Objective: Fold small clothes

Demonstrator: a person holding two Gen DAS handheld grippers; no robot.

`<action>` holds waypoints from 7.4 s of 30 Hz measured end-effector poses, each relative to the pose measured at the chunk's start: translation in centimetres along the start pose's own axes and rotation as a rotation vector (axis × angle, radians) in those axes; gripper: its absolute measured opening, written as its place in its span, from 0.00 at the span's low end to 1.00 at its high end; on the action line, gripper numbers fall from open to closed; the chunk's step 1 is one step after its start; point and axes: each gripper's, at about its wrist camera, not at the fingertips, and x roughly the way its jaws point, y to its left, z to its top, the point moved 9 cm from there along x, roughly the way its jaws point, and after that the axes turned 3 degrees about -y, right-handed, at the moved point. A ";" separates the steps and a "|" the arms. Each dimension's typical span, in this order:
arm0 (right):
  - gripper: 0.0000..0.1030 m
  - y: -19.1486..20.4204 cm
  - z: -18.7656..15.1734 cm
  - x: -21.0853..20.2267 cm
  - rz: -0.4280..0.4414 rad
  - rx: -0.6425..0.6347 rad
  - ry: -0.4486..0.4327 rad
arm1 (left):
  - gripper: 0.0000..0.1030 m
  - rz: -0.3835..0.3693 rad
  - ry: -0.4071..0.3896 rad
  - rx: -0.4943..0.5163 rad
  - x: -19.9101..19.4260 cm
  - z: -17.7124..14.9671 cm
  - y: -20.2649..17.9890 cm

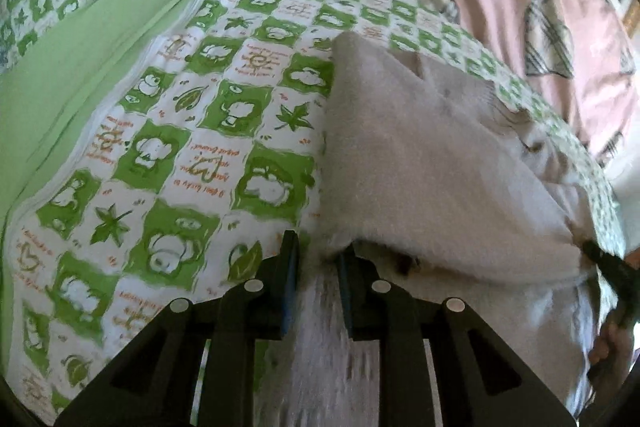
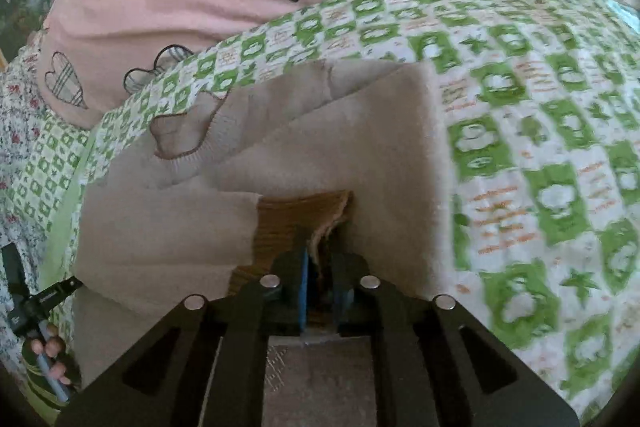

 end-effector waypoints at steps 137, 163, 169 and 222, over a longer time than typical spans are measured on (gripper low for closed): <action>0.54 8.1 -2.1 -3.0 0.314 -0.279 0.061 | 0.45 -0.431 0.092 0.256 -0.4 -5.1 -17.4; 0.58 1.2 5.9 -2.5 0.147 0.012 -0.134 | 0.54 -0.221 -0.117 -0.050 -0.2 6.5 -6.9; 0.59 2.8 8.9 -2.8 0.168 -0.001 -0.158 | 0.54 -0.201 -0.153 -0.044 -1.1 10.3 -8.2; 0.68 3.2 -8.0 -8.8 0.286 0.107 -0.002 | 0.10 -0.287 -0.095 -0.377 -0.2 -4.7 -4.8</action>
